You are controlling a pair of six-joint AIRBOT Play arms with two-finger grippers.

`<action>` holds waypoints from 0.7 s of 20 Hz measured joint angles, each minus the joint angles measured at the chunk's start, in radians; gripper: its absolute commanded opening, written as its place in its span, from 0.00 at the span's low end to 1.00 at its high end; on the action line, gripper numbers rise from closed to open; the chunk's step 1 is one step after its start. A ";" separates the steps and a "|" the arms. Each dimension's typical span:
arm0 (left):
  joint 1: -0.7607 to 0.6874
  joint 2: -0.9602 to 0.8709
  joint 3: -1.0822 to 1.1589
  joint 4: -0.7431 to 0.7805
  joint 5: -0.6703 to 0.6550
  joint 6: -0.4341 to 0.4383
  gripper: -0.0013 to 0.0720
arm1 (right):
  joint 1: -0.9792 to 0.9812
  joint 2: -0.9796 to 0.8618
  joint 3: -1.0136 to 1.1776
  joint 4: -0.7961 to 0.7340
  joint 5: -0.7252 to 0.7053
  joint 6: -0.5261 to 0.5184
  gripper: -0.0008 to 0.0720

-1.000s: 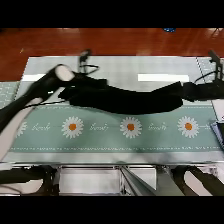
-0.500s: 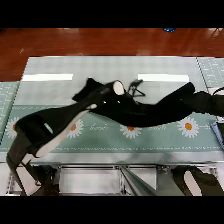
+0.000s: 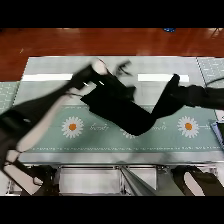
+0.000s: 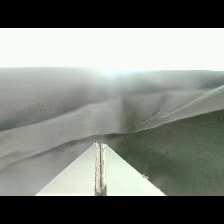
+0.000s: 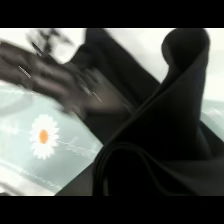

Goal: Fold the shirts.

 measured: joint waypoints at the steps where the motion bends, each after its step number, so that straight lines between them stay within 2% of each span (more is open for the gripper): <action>1: 0.055 0.050 -0.003 0.029 -0.021 0.000 0.05 | 0.042 -0.042 0.027 0.008 -0.021 -0.004 0.05; 4: 0.211 0.249 -0.054 0.152 -0.074 0.002 0.05 | 0.185 -0.227 0.154 0.023 -0.103 -0.013 0.05; 8: 0.377 0.563 -0.237 0.267 -0.087 0.004 0.05 | 0.343 -0.525 0.359 0.030 -0.170 -0.018 0.05; 11: 0.433 0.773 -0.427 0.301 -0.055 0.007 0.05 | 0.431 -0.730 0.488 0.043 -0.201 -0.017 0.05; 14: 0.441 0.908 -0.613 0.308 -0.010 -0.006 0.05 | 0.494 -0.891 0.588 0.047 -0.220 -0.007 0.06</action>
